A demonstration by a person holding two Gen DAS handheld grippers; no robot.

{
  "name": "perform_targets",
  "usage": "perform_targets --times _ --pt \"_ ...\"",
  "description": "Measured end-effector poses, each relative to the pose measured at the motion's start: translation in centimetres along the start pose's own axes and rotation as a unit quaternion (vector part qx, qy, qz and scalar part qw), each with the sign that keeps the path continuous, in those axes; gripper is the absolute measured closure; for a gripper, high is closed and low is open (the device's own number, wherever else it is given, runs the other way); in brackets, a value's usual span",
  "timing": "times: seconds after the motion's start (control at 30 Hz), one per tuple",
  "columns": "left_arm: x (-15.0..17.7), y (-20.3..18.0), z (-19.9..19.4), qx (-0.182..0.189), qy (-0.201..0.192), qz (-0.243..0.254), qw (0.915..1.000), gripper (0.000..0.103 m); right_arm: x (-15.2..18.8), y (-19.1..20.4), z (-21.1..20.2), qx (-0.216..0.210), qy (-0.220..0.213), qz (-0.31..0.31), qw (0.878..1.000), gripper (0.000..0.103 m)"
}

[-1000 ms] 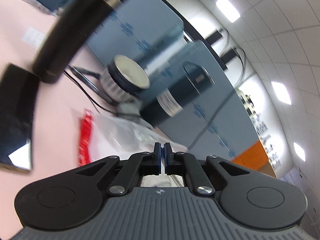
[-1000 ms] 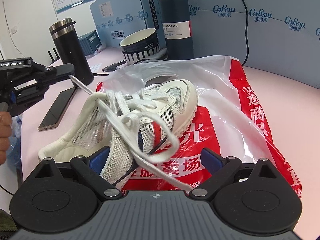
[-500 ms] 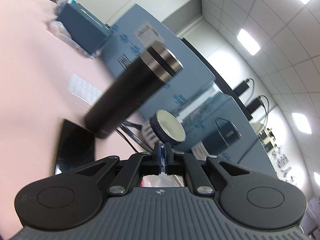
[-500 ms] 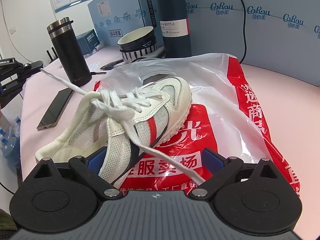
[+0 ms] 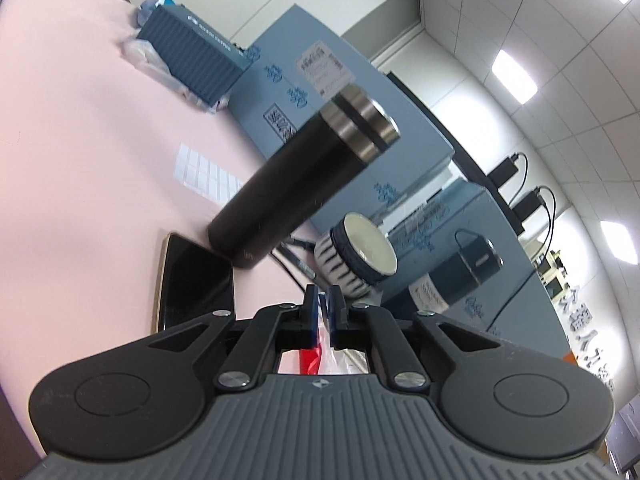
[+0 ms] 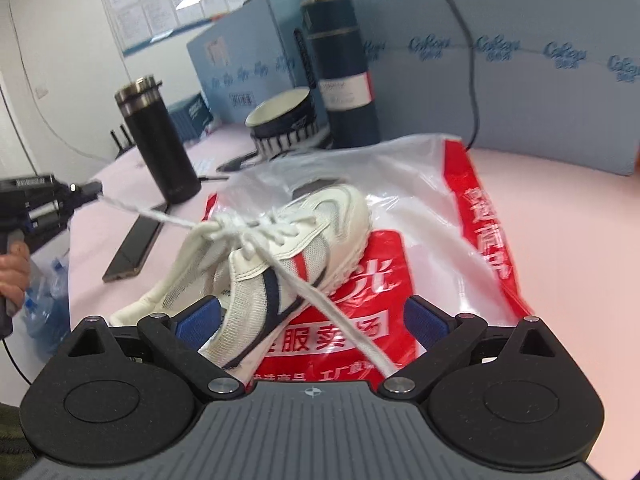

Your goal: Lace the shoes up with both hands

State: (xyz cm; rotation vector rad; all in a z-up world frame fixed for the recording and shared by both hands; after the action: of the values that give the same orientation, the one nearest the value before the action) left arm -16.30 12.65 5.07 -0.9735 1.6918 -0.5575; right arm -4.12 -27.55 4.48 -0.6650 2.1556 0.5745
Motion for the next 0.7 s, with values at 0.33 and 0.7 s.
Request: perform_targets --times 0.33,0.7 --pt "1.5 0.5 -1.1 -0.009 0.024 0.001 0.9997 0.1 2.3 -0.1 1.8 0.047 0.082 -0.092 0.991 0.089" --pt "6.2 -4.7 1.8 0.031 0.142 0.166 0.9753 0.076 -1.0 -4.5 -6.0 0.115 -0.069 0.036 0.99 0.096"
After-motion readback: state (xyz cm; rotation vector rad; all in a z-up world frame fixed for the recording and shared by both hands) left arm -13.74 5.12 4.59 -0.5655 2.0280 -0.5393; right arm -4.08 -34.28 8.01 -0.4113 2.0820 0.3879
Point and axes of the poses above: each gripper's, at about its wrist camera, not at the fingertips, and z roughly the way its jaws point, y to its left, x to its underside, the point moved 3 cm from there along z, roughly the way its jaws point, and after that the axes turned 5 degrees about -z, right-handed, at the moved point
